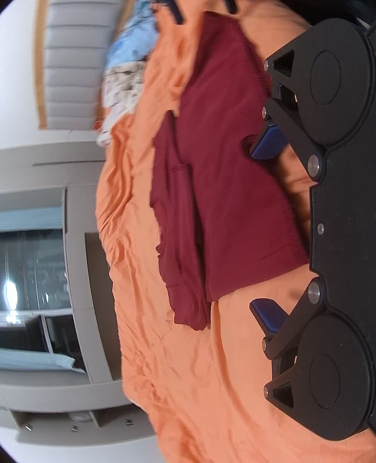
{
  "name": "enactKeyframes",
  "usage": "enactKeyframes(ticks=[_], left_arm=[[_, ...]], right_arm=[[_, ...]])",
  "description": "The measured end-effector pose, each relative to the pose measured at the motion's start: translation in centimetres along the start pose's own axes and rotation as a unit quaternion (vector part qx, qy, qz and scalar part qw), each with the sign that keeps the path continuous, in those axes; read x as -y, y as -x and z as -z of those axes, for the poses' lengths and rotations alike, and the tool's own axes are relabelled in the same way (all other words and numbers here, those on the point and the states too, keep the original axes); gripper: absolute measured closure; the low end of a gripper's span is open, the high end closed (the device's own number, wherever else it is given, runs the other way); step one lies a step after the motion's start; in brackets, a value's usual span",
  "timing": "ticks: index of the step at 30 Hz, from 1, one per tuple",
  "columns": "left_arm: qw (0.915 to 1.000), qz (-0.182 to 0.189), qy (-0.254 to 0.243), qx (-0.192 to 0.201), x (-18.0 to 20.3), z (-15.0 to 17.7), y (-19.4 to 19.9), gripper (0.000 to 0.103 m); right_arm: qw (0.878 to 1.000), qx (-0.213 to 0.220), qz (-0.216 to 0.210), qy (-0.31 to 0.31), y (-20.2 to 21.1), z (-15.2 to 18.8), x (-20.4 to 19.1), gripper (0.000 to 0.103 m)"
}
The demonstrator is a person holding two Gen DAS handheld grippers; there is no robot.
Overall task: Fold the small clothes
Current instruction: 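Grasp the shirt's side edge with the right tool while the left tool grasps it too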
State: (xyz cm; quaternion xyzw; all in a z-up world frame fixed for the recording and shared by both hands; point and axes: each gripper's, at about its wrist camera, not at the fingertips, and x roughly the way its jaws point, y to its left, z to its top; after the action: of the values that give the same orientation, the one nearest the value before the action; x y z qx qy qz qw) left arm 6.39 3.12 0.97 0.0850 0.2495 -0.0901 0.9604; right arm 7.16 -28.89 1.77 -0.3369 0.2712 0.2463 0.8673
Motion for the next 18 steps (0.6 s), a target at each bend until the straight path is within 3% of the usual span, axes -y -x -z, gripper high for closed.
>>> enactKeyframes(ticks=[4,9,14,18], left_arm=[[0.9965,-0.029,-0.071,-0.033,1.8,0.7,-0.6,0.001],[0.9916,-0.054,-0.114,-0.030,2.6,0.7,-0.7,0.001],[0.9872,-0.070,-0.141,-0.027,2.5,0.4,-0.5,0.002],[0.9869,-0.053,-0.150,-0.026,2.1,0.2,-0.2,0.012]], right_arm=[[0.999,0.000,0.026,0.047,-0.4,-0.1,-1.5,0.000],[0.995,0.016,0.058,0.081,-1.1,-0.4,-2.3,0.004],[0.992,0.036,0.046,0.116,-1.5,-0.2,-3.0,0.026],[0.985,0.039,0.041,0.163,-1.6,0.2,-4.3,0.054]])
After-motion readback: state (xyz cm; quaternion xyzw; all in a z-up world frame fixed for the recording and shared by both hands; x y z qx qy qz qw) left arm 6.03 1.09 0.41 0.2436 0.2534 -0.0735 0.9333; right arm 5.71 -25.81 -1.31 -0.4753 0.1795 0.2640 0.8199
